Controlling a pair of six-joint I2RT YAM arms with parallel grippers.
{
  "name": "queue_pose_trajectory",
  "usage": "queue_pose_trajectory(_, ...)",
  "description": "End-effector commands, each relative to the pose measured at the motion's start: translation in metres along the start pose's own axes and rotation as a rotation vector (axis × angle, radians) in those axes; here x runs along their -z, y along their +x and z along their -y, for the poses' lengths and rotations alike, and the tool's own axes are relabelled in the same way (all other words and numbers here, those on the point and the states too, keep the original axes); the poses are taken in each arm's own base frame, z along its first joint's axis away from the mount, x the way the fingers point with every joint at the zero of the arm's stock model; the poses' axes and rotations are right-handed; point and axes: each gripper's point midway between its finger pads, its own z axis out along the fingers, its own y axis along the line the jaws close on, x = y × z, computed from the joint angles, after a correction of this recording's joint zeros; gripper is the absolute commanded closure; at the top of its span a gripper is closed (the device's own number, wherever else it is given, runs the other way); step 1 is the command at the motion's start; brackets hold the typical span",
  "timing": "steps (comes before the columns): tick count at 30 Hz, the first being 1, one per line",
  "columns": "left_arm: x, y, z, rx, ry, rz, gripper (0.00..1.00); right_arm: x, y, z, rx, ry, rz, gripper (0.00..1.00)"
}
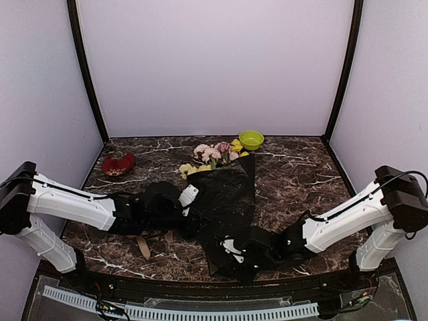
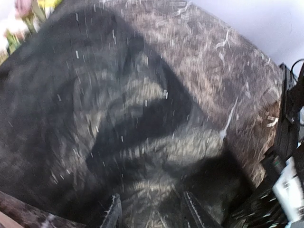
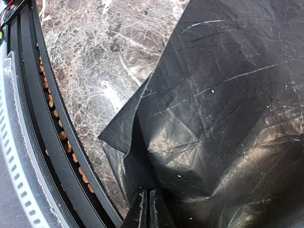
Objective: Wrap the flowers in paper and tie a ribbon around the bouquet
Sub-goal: Pass from the right arm to the left
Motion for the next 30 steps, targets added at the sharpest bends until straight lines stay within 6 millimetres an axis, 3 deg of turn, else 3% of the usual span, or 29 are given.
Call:
queue_pose_trajectory(1, -0.014, 0.039, 0.026, 0.055, 0.140, -0.089, 0.57, -0.003, -0.003, -0.005, 0.014, 0.004, 0.005, 0.96)
queue_pose_trajectory(7, -0.030, 0.070, 0.053, 0.031, 0.199, -0.176, 0.56, -0.004, -0.007, -0.011, 0.032, -0.001, 0.017, 0.96)
queue_pose_trajectory(11, -0.029, 0.076, 0.053, 0.050, 0.199, -0.171, 0.56, -0.007, -0.006, -0.013, 0.032, -0.004, 0.012, 0.95)
queue_pose_trajectory(16, -0.031, 0.105, 0.040, 0.029, 0.143, -0.272, 0.56, -0.001, -0.015, -0.017, 0.046, 0.000, 0.034, 0.95)
queue_pose_trajectory(21, -0.031, 0.134, 0.028, 0.004, 0.099, -0.368, 0.56, 0.020, -0.038, -0.018, 0.050, 0.030, 0.109, 0.91)
queue_pose_trajectory(26, -0.033, 0.149, 0.024, -0.003, 0.082, -0.420, 0.56, 0.050, -0.064, -0.016, 0.031, 0.073, 0.205, 0.88)
queue_pose_trajectory(30, -0.030, 0.154, 0.023, 0.005, 0.090, -0.429, 0.56, 0.083, -0.075, 0.016, -0.163, 0.154, 0.307, 0.80)
